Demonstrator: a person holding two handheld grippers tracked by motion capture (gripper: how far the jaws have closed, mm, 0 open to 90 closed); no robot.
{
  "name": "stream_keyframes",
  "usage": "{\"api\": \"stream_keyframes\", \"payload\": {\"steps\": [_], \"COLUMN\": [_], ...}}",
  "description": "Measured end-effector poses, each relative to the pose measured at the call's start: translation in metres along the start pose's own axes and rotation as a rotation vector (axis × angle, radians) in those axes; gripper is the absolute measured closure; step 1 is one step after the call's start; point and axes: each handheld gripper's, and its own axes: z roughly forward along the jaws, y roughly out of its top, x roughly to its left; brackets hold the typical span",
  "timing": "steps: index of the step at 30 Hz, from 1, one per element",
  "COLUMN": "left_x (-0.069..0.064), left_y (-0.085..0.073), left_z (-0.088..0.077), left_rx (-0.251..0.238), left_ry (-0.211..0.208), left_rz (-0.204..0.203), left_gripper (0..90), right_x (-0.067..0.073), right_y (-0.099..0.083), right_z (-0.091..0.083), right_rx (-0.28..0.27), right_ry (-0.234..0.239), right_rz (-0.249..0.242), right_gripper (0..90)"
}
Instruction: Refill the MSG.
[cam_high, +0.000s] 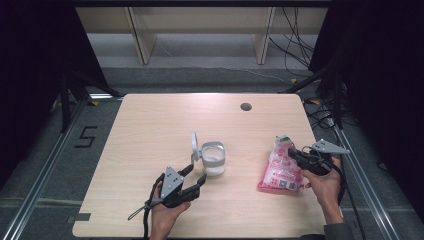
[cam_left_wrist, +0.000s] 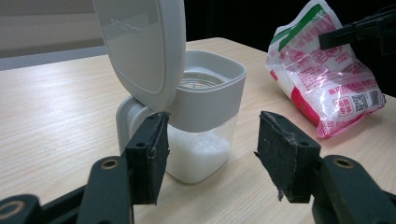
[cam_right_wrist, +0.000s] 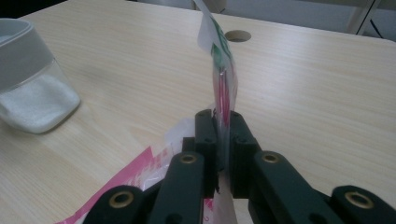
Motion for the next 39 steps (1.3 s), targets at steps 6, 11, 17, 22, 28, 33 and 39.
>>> {"api": "stream_keyframes", "payload": {"steps": [6, 11, 17, 22, 28, 33, 39], "left_x": [0.000, 0.001, 0.004, 0.005, 0.007, 0.010, 0.015], "left_y": [0.000, 0.000, 0.000, 0.000, 0.001, 0.002, 0.003], "left_z": [0.000, 0.000, -0.001, -0.003, -0.003, -0.004, -0.006], "left_rx": [-0.001, 0.003, 0.000, 0.004, -0.001, 0.004, 0.002], "left_ry": [-0.001, -0.003, -0.004, 0.006, 0.006, 0.013, 0.026], "left_rz": [0.000, 0.008, 0.008, -0.004, 0.001, -0.003, -0.002], "left_gripper": [42.7, 42.9, 42.9, 42.8, 43.0, 43.0, 43.1], "right_x": [-0.001, -0.004, -0.003, 0.000, 0.016, 0.033, 0.056], "right_y": [0.002, 0.005, 0.010, 0.018, 0.023, 0.026, 0.024], "right_z": [-0.004, -0.008, -0.016, -0.024, -0.022, -0.018, -0.007], "right_rx": [-0.016, -0.029, -0.074, -0.118, -0.130, -0.120, -0.107], "right_ry": [-0.059, -0.096, -0.162, -0.180, -0.139, -0.084, 0.005], "right_rz": [0.056, 0.014, 0.062, 0.021, 0.012, -0.021, -0.054], "right_gripper": [76.5, 71.1, 58.6, 54.5, 53.8, 50.3, 44.5]}}
